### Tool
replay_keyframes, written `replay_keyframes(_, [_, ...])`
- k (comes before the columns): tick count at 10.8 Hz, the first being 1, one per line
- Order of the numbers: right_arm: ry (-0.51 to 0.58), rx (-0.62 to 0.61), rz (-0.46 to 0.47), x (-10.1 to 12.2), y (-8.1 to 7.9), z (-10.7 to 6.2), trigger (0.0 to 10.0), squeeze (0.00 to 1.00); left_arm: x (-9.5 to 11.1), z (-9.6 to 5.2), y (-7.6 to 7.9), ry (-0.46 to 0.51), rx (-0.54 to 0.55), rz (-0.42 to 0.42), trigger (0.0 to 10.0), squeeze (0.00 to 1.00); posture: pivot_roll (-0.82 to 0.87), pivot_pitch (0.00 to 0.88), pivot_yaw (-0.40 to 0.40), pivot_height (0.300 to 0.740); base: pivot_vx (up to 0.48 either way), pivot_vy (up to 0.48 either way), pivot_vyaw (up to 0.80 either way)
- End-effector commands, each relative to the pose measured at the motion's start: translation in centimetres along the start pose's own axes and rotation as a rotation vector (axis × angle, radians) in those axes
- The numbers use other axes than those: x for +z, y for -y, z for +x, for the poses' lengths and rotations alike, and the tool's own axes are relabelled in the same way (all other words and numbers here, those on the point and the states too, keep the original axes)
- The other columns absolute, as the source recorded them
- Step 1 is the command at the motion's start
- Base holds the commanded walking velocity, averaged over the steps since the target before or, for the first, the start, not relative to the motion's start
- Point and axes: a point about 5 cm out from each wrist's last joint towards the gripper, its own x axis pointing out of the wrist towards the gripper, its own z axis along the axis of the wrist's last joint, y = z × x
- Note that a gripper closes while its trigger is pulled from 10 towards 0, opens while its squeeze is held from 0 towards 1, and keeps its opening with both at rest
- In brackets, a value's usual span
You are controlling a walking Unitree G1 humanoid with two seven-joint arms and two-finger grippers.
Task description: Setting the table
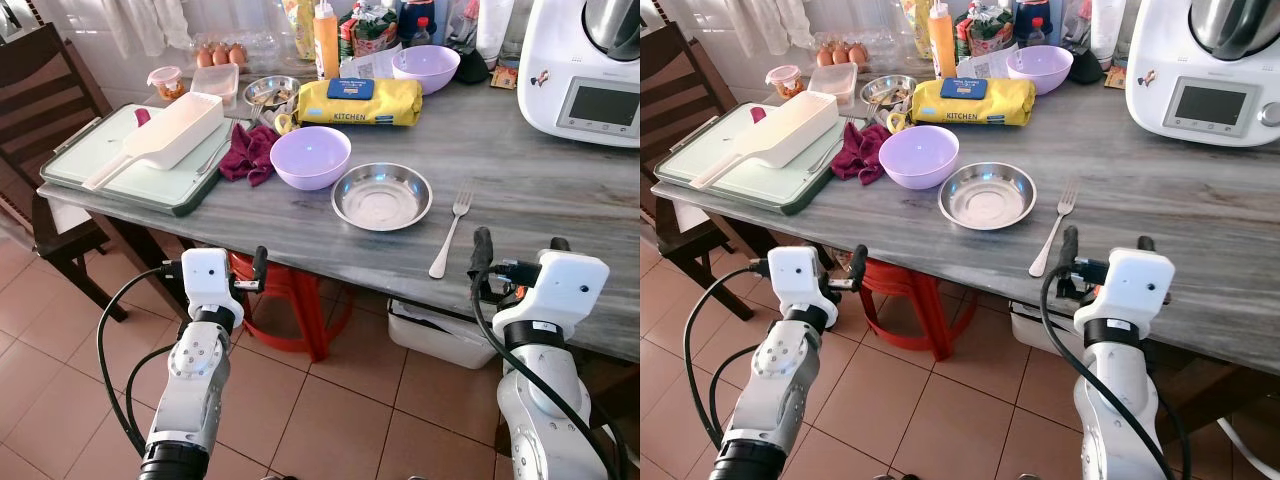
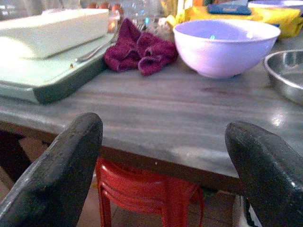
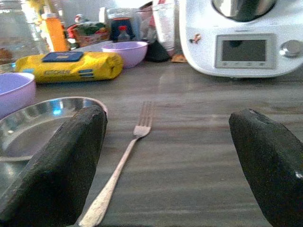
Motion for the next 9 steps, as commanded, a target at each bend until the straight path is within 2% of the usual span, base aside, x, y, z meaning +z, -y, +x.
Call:
replay_keyframes(1, [-0.03, 0.022, 0.011, -0.4, -0.3, -0.1, 10.0, 0.0, -0.5, -0.4, -0.5, -0.007, -0.001, 0.022, 10.0, 0.0, -0.14, 0.078, 0.106, 0.74, 0.0, 0.0, -0.79])
replay_keyframes(3, [-0.053, 0.04, 0.014, -0.9, -0.3, 0.0, 10.0, 0.0, -1.2, -1.2, -1.5, -0.039, 0.005, 0.041, 10.0, 0.0, -0.14, 0.077, 0.101, 0.74, 0.0, 0.0, -0.78])
replay_keyframes(5, [-0.061, 0.065, 0.02, -1.0, -0.6, 0.2, 10.0, 0.0, -1.3, -1.3, -1.5, -0.052, -0.019, 0.049, 10.0, 0.0, -0.13, 0.075, 0.096, 0.74, 0.0, 0.0, -0.68])
replay_keyframes(9, [-0.07, 0.095, 0.014, -1.5, -0.6, 0.2, 10.0, 0.0, -1.6, -1.5, -1.8, -0.083, 0.018, 0.09, 10.0, 0.0, -0.13, 0.073, 0.099, 0.74, 0.0, 0.0, 0.0])
